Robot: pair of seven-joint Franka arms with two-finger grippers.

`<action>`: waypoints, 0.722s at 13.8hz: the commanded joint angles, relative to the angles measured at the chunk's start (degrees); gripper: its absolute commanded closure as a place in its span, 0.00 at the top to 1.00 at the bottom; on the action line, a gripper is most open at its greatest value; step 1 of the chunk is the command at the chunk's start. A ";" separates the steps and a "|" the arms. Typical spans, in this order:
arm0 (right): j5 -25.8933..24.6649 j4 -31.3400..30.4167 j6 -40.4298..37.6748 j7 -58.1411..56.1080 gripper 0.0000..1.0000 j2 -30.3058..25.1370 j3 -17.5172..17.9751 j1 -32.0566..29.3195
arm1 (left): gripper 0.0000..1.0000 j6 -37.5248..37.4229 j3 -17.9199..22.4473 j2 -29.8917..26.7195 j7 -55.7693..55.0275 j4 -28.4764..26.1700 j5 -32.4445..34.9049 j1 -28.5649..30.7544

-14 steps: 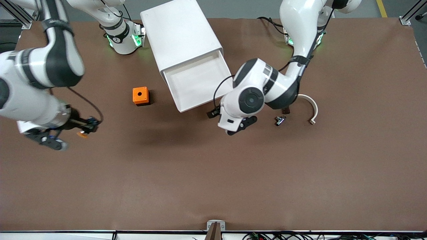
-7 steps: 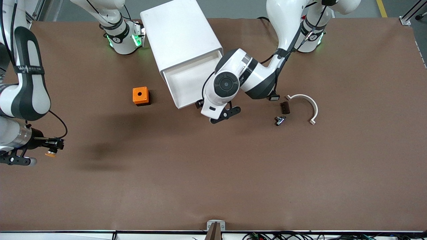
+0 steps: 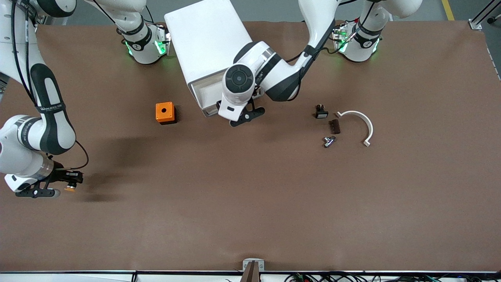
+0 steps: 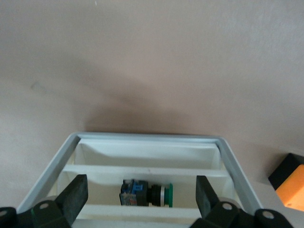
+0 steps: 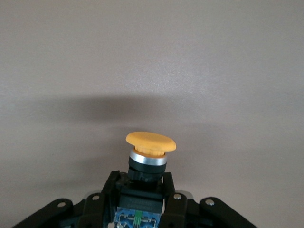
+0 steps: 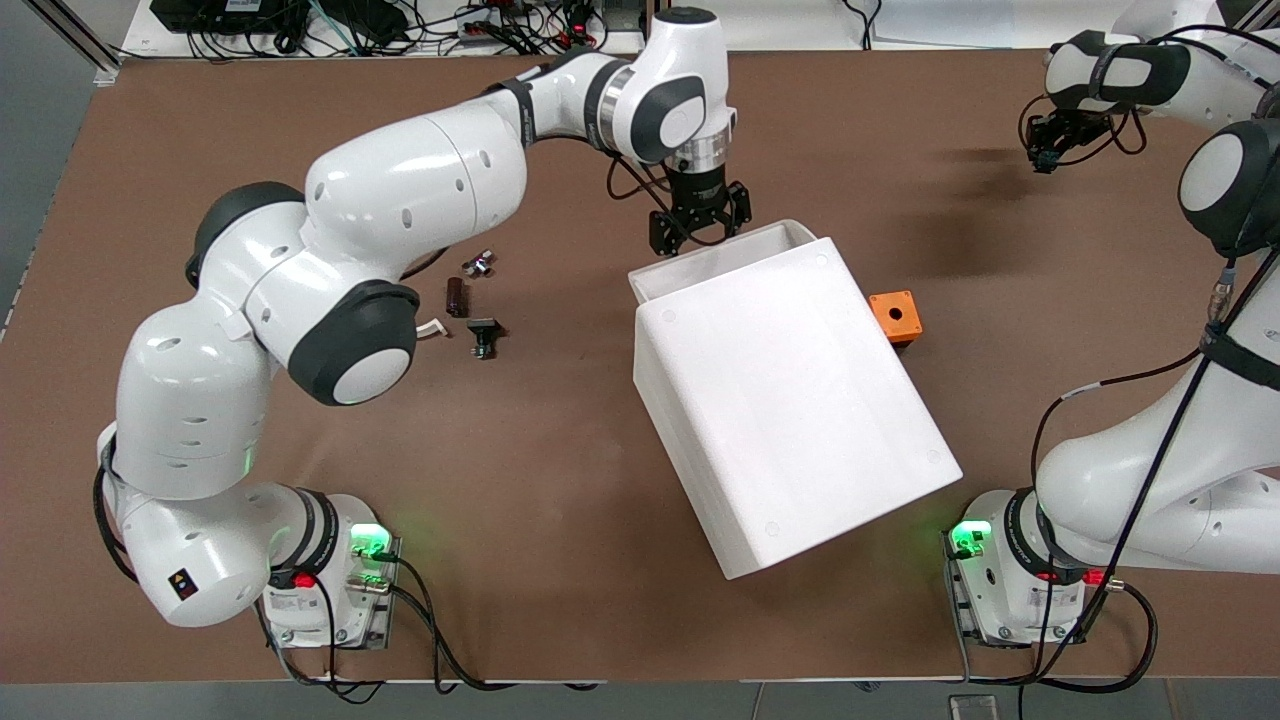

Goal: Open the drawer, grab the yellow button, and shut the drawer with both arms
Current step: 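Push the drawer shut with the left gripper while the right gripper lowers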

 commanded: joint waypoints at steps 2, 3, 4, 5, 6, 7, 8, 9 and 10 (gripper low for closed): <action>-0.63 0.18 3.67 -0.73 0.00 2.45 1.37 -1.32 | 1.00 0.49 0.04 -0.75 -3.42 -1.40 0.32 -3.16; -0.54 0.27 3.68 -0.73 0.00 2.80 1.37 -1.32 | 1.00 0.75 0.04 -0.75 -3.86 -1.92 0.32 -3.78; -0.54 0.35 3.68 -0.73 0.00 2.98 1.37 -1.23 | 1.00 0.84 0.04 -0.75 -3.95 -2.36 0.32 -4.57; -0.54 0.61 3.76 -0.82 0.00 3.42 1.37 -1.14 | 1.00 0.93 0.04 -0.58 -4.21 -2.54 0.32 -5.10; -0.63 0.70 3.94 -0.90 0.00 3.94 1.37 -1.05 | 1.00 0.93 0.04 -0.49 -4.48 -2.54 0.32 -5.36; -0.54 0.71 4.20 -2.03 0.00 4.30 1.37 -1.14 | 1.00 0.93 0.04 -0.40 -4.74 -2.54 0.32 -5.80; -0.28 0.88 4.81 -4.48 0.00 4.73 1.46 -1.31 | 1.00 0.93 0.04 -0.40 -4.83 -2.54 0.32 -6.59; 0.07 1.58 5.60 -7.55 0.00 5.52 1.46 -1.49 | 1.00 0.93 0.04 -0.40 -4.92 -2.54 0.40 -6.86; 0.16 2.11 5.70 -8.19 0.00 5.96 1.46 -1.67 | 1.00 0.93 0.13 -0.40 -5.18 -2.54 0.67 -7.38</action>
